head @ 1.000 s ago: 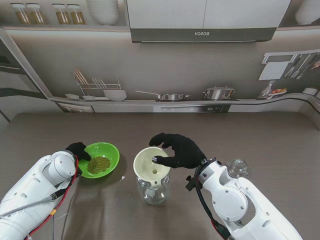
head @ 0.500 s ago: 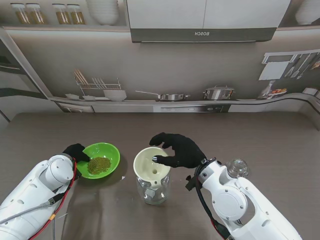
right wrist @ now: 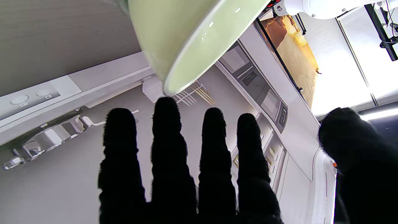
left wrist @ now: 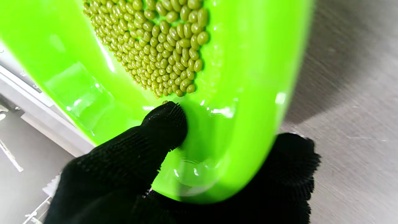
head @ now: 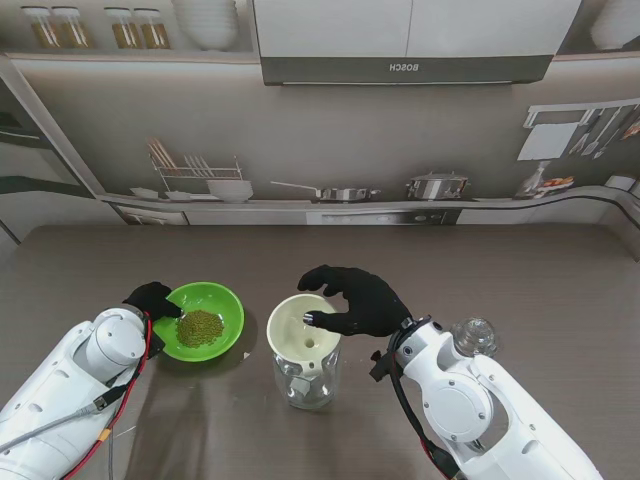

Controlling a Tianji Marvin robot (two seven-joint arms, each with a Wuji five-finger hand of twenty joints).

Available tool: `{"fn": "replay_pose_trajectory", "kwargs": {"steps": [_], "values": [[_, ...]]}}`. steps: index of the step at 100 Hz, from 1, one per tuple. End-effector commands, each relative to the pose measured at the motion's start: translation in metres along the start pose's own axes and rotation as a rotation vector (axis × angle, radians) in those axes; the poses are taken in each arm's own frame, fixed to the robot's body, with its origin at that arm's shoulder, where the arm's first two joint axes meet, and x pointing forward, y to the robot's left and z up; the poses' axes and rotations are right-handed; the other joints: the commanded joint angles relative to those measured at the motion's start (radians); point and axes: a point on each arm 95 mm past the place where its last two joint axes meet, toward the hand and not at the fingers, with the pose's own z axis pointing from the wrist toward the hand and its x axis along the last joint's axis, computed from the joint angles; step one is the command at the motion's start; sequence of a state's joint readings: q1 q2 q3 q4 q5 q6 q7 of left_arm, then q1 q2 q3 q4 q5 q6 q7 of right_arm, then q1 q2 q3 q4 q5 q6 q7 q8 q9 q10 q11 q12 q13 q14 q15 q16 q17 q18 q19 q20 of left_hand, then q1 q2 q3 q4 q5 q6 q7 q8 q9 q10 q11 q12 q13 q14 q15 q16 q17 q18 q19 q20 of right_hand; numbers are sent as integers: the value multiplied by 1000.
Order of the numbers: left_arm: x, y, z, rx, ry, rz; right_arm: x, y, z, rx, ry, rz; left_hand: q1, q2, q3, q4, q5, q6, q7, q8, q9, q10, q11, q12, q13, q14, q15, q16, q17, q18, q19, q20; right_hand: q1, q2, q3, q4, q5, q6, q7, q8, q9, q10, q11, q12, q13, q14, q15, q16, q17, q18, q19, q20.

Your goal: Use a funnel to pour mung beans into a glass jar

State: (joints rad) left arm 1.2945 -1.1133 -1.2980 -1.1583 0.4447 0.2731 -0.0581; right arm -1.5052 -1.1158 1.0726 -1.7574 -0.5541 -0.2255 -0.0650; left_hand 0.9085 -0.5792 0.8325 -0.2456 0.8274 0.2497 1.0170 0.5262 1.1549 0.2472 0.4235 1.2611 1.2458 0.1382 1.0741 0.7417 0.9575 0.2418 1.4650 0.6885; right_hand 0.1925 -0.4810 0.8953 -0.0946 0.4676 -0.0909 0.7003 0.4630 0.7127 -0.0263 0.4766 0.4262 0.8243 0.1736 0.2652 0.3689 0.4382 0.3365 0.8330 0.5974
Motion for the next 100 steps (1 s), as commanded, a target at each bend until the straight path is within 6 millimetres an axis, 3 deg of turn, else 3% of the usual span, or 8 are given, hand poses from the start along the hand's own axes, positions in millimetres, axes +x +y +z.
{"fn": "replay_pose_trajectory", "kwargs": {"steps": [1,43,61,79,100], "values": [[9,0,-1,-10,20,-26,3,-4,0,13,7,5,106,-27,99,28,59,-124,92,20,55,-19,5,-7,23,-14,-1,-11,48,-17,-13,17,-38,27,29,29,5,-4,3,14,4,-3,-7,-6,16,-23,0,4,-5,-20,24,-14],[12,-1,-3,-8,15,-122,2,-4,0,15,5,7,125,-10,97,25,37,-123,110,43,52,-28,10,-11,22,-2,-27,-38,46,-9,-34,22,-38,28,30,30,3,-3,2,13,3,-2,-7,-6,15,-22,0,4,-5,-19,25,-14],[12,1,-4,7,5,-173,2,-4,0,17,5,7,189,-10,105,57,72,-104,100,79,70,13,-36,-88,23,72,-91,-85,49,37,-31,24,-38,28,29,30,3,-4,2,13,3,-3,-8,-6,17,-23,0,4,-5,-19,25,-15],[12,2,-4,12,2,-213,2,-4,0,17,5,5,198,-9,111,66,92,-79,89,80,80,25,-44,-112,24,80,-84,-95,53,46,-14,22,-39,29,30,30,3,-4,3,13,3,-4,-7,-6,16,-22,0,4,-4,-19,26,-15],[15,3,-5,21,-1,-266,1,-4,0,18,3,5,221,16,108,69,88,-60,98,161,69,28,-29,-113,22,89,-77,-108,50,64,-13,9,-39,30,31,30,3,-3,3,13,3,-3,-7,-6,16,-23,0,4,-5,-19,26,-15]]}}
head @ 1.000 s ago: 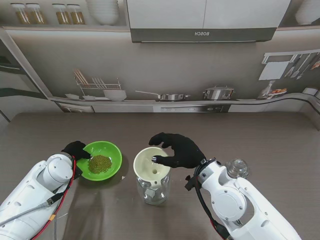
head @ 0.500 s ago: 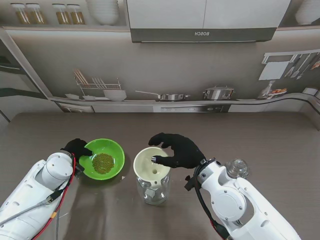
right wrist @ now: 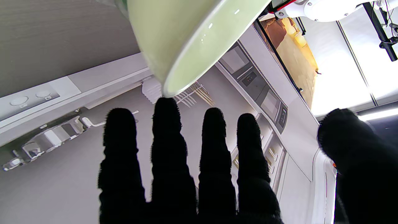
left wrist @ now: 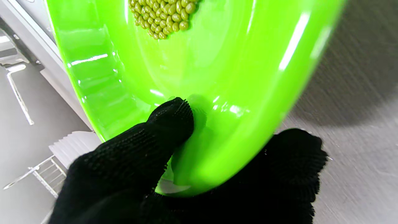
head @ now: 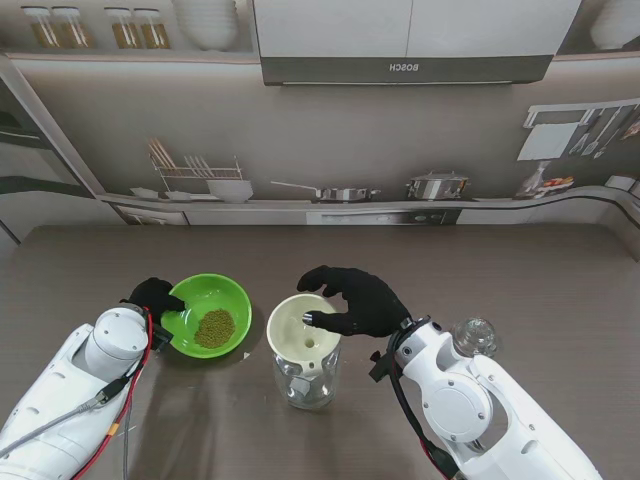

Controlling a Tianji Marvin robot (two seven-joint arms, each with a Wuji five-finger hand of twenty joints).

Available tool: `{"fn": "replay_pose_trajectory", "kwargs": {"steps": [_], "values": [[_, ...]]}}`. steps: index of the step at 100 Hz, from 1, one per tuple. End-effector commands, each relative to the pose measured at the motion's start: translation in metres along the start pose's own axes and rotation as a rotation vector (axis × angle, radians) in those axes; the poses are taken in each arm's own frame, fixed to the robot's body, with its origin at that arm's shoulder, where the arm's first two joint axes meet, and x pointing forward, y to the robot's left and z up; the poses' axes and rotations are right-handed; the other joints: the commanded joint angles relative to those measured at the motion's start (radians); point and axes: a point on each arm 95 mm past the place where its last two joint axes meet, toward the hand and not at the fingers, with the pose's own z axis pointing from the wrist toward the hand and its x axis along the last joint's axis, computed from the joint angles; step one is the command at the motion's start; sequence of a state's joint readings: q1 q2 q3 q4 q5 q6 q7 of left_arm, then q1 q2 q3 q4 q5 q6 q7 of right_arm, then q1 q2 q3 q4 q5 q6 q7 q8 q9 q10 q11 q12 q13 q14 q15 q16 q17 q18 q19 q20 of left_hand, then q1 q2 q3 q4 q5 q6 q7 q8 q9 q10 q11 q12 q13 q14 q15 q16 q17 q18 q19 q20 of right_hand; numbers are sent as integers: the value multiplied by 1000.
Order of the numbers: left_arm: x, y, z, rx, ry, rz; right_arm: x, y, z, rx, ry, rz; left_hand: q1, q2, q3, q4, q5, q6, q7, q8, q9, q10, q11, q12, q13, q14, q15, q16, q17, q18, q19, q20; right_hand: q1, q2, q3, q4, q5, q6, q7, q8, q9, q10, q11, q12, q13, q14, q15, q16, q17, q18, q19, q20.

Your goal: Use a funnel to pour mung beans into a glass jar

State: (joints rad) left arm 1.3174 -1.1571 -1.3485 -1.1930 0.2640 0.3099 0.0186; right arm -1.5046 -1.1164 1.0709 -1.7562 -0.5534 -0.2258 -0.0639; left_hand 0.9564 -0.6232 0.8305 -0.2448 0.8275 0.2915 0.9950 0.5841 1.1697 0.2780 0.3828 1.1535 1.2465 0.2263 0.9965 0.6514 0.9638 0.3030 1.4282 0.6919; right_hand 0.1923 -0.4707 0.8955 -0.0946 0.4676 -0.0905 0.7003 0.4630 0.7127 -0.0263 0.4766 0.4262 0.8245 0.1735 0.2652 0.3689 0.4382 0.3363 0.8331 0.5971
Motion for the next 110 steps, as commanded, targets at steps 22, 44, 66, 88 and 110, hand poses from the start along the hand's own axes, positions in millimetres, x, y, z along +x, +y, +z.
{"fn": "replay_pose_trajectory", "kwargs": {"steps": [22,44,66,88,110], "values": [[9,2,-1,-8,24,-54,3,-3,0,8,5,-3,180,73,112,70,98,-109,137,143,51,-17,25,5,19,1,-2,-16,39,9,11,0,-41,18,28,29,-1,-5,1,12,-2,-3,-9,-7,11,-21,-2,3,-10,-19,23,-16],[13,-1,-2,-2,48,-73,11,-4,-3,4,5,-59,176,71,113,71,107,-118,131,156,57,-21,25,3,19,5,-3,-13,39,14,7,2,-59,20,-2,28,-27,-17,-15,8,-39,-13,-21,-10,-23,-20,-16,-1,-39,-18,8,-17],[22,-8,-6,1,70,-82,19,-5,-5,1,13,-96,177,70,115,72,109,-112,118,158,60,-14,26,4,20,13,-1,-10,39,20,9,5,-63,20,-36,32,-38,-21,-28,9,-58,-11,-27,-10,-40,-21,-21,-2,-52,-19,-4,-15],[34,-17,-11,11,102,-92,22,-8,-5,3,28,-111,175,68,115,73,111,-109,107,155,64,-8,24,2,20,18,4,-7,41,27,14,8,-62,21,-52,38,-42,-22,-35,13,-69,-13,-28,-9,-49,-21,-26,-4,-60,-19,-18,-15],[50,-29,-19,18,141,-105,23,-8,-5,-12,26,-122,175,67,117,74,115,-104,98,151,66,1,23,1,20,26,10,-5,42,34,20,10,-67,23,-62,40,-87,-23,-53,16,-119,-16,-38,-13,-102,-15,-59,-22,-86,-16,-54,-26]]}}
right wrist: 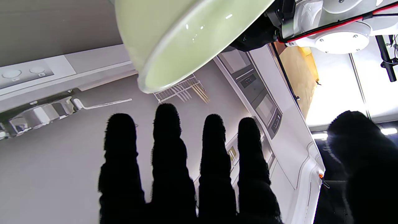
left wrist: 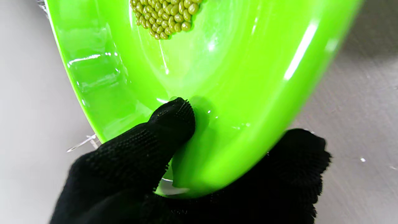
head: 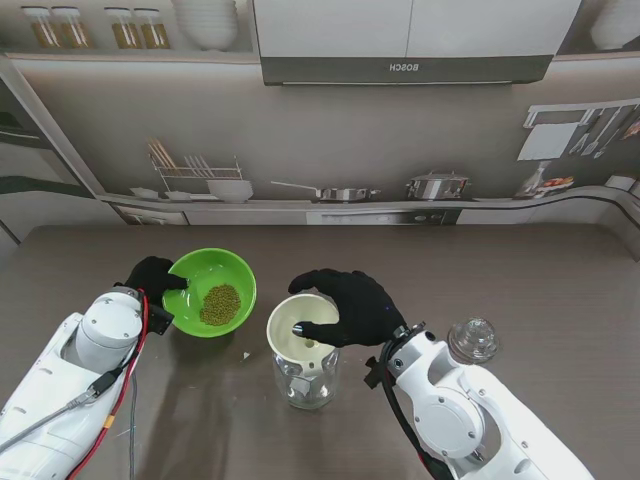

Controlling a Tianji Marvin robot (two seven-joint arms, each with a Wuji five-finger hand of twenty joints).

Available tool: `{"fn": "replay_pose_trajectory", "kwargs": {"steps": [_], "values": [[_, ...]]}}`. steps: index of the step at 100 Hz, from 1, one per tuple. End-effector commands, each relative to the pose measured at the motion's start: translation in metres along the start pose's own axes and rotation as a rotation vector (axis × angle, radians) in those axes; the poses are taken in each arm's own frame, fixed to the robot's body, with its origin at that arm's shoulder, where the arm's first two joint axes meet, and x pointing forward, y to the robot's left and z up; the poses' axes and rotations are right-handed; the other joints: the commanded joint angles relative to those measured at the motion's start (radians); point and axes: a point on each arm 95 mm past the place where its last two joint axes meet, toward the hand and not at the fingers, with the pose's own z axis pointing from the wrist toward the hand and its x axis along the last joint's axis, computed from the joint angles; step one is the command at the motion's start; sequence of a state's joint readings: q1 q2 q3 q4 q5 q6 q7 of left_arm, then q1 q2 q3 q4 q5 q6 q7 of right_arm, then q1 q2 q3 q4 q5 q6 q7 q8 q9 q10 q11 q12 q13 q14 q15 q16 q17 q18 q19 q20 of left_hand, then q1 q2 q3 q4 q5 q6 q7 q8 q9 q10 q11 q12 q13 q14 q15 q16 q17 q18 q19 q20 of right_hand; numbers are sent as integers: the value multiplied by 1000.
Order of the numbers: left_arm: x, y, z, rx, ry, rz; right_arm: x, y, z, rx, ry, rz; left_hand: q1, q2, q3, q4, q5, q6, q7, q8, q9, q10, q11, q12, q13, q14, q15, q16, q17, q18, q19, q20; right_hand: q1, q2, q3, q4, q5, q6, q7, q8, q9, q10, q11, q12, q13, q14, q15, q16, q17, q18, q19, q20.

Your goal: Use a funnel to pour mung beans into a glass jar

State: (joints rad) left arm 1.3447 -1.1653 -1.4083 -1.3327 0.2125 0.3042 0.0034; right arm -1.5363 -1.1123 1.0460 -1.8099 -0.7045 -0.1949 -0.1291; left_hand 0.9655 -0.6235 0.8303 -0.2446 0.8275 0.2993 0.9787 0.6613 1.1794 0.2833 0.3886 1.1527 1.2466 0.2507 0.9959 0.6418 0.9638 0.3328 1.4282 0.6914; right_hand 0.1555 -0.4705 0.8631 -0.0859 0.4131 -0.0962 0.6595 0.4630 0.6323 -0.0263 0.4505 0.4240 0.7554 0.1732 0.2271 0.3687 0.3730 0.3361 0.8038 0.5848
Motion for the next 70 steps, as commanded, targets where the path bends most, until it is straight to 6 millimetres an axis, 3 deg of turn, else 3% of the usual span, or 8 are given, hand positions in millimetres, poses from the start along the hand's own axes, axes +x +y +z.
{"fn": "replay_pose_trajectory", "kwargs": {"steps": [1,70], "values": [[15,-6,-2,-10,35,-9,3,-3,0,11,3,3,166,68,117,74,115,-111,114,74,56,-4,17,2,21,2,11,4,42,5,20,10,-29,23,-31,31,-34,-18,-12,16,-40,-16,-12,-11,-34,-16,-22,-23,-20,-16,-26,-14],[80,-27,-24,-44,161,-23,-2,0,2,-30,-28,-29,169,72,119,76,112,-85,93,68,59,24,16,-1,18,28,24,4,42,38,28,10,-36,34,-21,37,-32,-13,-23,23,-58,-5,-43,-64,-118,-27,-104,-113,-57,-31,-127,-66]]}}
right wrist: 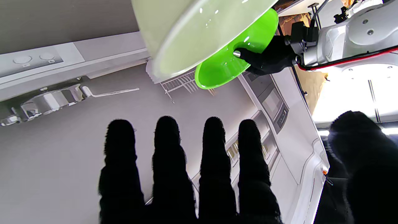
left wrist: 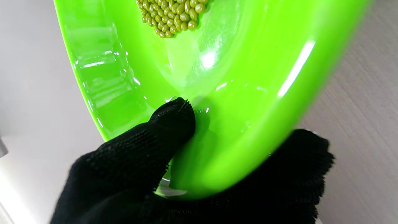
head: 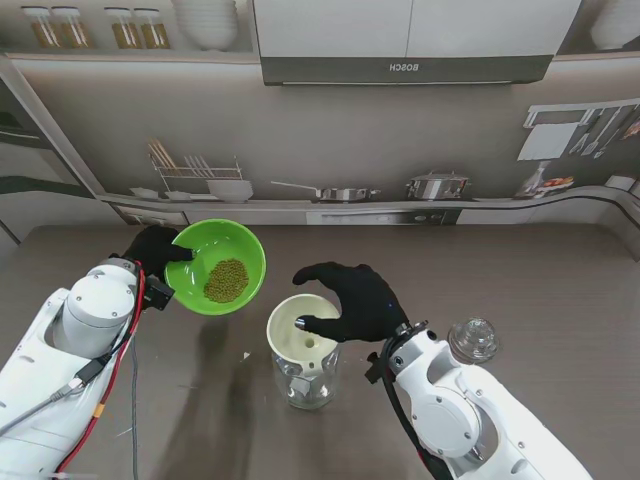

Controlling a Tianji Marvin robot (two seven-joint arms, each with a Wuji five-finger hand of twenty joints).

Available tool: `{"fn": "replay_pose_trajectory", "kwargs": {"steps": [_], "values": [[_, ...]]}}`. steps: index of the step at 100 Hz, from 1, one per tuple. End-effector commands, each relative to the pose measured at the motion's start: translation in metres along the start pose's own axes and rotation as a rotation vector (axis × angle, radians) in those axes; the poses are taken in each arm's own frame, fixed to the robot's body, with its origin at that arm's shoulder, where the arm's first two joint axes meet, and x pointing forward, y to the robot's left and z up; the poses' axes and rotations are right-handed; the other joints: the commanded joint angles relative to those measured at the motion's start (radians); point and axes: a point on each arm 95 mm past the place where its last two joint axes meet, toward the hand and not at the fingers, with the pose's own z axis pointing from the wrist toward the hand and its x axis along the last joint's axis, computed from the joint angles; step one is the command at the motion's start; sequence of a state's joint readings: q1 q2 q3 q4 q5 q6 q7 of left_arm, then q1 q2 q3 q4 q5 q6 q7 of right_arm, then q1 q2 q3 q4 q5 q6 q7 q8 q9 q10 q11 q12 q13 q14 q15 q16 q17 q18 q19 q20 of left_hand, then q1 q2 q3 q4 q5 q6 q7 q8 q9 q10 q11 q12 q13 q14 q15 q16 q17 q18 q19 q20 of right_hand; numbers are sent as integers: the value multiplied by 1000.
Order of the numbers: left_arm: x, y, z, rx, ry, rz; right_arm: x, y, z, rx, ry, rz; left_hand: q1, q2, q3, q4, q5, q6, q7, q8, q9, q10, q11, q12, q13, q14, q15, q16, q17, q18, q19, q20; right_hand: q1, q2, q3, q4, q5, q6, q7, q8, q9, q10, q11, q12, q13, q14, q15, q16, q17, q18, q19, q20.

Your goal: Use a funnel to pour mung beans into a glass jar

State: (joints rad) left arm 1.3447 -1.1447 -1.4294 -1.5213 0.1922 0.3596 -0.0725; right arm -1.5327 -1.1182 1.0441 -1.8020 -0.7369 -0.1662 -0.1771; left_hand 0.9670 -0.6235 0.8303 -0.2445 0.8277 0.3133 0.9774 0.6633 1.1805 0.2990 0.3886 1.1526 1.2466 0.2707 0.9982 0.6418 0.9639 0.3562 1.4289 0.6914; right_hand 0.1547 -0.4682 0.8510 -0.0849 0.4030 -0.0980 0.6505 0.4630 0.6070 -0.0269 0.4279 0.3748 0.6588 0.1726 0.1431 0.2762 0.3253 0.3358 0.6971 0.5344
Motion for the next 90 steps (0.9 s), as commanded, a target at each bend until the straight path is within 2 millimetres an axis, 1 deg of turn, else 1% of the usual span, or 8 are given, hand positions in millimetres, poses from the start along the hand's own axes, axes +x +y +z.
{"fn": "replay_pose_trajectory", "kwargs": {"steps": [1,45,72,90], "values": [[19,-3,-2,-26,41,-5,1,-3,0,12,-2,4,168,73,120,76,112,-99,94,66,58,8,16,-1,19,8,21,4,41,15,27,10,-35,33,-8,36,-22,-10,-14,23,-33,-4,-21,-15,-22,-27,-20,-22,-10,-31,-21,-16],[61,1,-14,-66,129,-1,-1,-2,2,-28,-20,-2,169,72,118,76,110,-91,88,68,58,17,16,1,20,12,26,5,43,22,27,8,-35,27,7,33,-11,-11,-5,23,-22,-3,-10,-26,-11,-24,-5,-36,-3,-32,-15,-24],[86,14,-20,-68,181,28,-1,-1,2,-49,-25,-2,166,71,120,77,114,-90,83,67,62,17,17,-1,20,9,37,6,45,19,38,10,-34,26,13,32,-9,-9,-1,22,-22,-2,-7,-29,-6,-24,1,-37,-4,-32,-11,-27],[96,24,-21,-64,221,64,-1,-2,2,-66,-25,-7,161,70,121,77,116,-92,79,66,68,16,20,-3,21,7,44,5,48,11,47,11,-36,26,15,31,-8,-11,2,20,-19,-3,-6,-31,-2,-24,5,-36,-3,-32,-8,-29]]}}
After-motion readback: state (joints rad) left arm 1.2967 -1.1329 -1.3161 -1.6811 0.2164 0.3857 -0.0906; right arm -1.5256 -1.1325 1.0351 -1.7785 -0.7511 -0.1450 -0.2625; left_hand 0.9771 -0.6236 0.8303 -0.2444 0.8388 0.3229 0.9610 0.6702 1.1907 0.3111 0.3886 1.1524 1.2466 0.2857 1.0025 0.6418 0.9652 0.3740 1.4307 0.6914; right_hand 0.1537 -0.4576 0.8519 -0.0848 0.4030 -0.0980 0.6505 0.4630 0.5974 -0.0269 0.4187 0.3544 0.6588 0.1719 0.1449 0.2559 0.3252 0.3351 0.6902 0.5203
